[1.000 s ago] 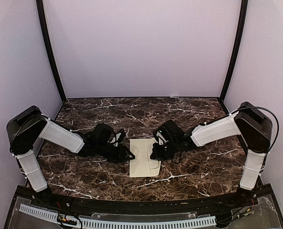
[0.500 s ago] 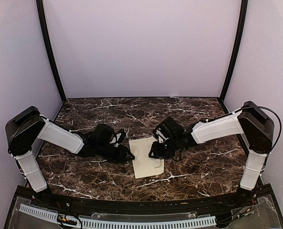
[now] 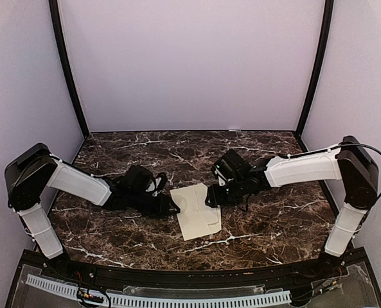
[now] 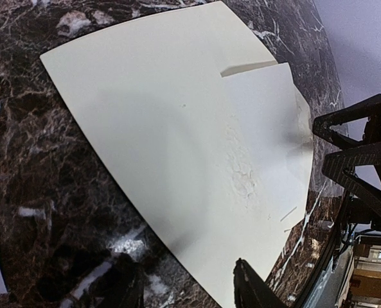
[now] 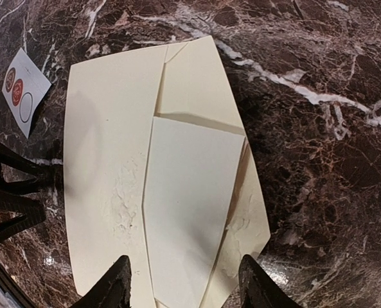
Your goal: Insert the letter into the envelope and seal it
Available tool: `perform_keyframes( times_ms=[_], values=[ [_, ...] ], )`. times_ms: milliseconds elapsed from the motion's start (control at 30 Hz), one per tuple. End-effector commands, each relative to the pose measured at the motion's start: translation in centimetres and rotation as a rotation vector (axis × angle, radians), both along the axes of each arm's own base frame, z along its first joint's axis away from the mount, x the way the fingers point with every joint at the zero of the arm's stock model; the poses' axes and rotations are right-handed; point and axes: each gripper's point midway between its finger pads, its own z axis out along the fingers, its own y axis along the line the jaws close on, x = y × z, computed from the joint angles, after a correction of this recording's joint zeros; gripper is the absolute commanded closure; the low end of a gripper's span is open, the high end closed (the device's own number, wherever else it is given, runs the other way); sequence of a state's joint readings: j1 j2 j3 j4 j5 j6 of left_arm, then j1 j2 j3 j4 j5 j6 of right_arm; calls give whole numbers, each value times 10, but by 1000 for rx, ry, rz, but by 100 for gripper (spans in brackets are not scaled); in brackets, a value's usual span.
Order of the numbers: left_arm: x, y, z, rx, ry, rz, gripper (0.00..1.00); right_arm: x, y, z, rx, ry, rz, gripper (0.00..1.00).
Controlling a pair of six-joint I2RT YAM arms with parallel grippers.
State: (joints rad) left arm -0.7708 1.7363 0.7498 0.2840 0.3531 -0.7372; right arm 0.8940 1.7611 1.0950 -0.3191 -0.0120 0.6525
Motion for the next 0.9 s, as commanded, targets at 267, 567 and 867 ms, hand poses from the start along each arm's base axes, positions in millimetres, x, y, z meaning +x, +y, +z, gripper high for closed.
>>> perform_keyframes(
  times_ms=[267, 567, 867],
  values=[
    [9, -12, 17, -34, -31, -5, 60, 11, 7, 11, 10, -65, 2, 56],
    [15, -11, 8, 13, -32, 0, 62, 22, 8, -2, -35, -75, -7, 61],
    [15, -4, -5, 64, -23, 10, 62, 28, 6, -13, -56, -65, -18, 66]
  ],
)
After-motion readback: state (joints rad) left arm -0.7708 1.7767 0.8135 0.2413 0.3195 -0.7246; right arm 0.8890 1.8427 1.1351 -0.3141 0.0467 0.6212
